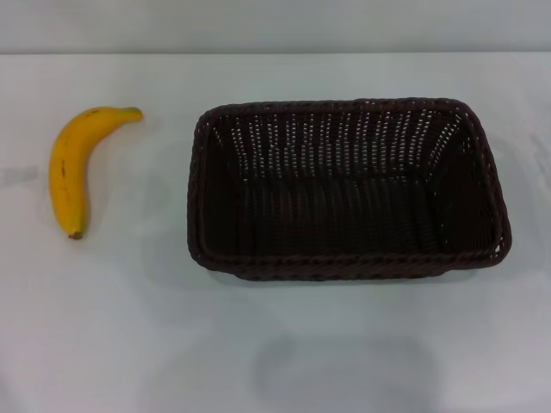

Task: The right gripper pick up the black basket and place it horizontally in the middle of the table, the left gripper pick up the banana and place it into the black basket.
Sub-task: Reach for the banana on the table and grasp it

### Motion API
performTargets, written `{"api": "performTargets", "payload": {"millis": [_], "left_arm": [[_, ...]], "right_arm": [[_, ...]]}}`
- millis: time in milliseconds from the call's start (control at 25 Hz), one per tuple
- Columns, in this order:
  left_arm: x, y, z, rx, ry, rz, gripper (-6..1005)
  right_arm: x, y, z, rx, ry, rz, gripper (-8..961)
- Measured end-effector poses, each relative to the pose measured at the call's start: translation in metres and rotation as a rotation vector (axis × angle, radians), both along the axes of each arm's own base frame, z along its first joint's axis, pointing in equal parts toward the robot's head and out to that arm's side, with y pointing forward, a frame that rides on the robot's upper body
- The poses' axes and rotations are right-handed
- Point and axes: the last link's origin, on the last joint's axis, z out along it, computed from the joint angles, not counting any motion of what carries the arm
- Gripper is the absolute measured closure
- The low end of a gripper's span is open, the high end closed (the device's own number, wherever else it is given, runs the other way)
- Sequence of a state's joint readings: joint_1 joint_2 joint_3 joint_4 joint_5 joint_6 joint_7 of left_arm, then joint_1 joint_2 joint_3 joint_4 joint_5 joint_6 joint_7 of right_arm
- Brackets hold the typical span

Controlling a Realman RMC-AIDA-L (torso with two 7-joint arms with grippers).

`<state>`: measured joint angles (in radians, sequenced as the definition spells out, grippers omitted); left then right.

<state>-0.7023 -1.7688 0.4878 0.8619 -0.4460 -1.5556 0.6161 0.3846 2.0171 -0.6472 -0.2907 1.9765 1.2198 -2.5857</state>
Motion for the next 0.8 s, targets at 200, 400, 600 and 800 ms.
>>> {"api": "performTargets", "payload": {"millis": [200, 400, 600, 800], "left_arm": [[0.001, 0.007, -0.020, -0.018, -0.031, 0.004, 133], [0.002, 0.015, -0.044, -0.028, -0.040, 0.022, 144], [0.000, 0.020, -0.059, -0.023, -0.041, 0.069, 156], [-0.003, 0.022, -0.069, -0.024, -0.030, 0.106, 167]], "right_arm": [[0.001, -0.003, -0.001, -0.002, 0.005, 0.005, 634], [0.000, -0.006, -0.010, -0.005, -0.025, 0.011, 633], [-0.002, -0.008, -0.018, 0.003, -0.077, 0.029, 632], [-0.006, -0.005, -0.021, 0.012, -0.087, 0.044, 631]]}}
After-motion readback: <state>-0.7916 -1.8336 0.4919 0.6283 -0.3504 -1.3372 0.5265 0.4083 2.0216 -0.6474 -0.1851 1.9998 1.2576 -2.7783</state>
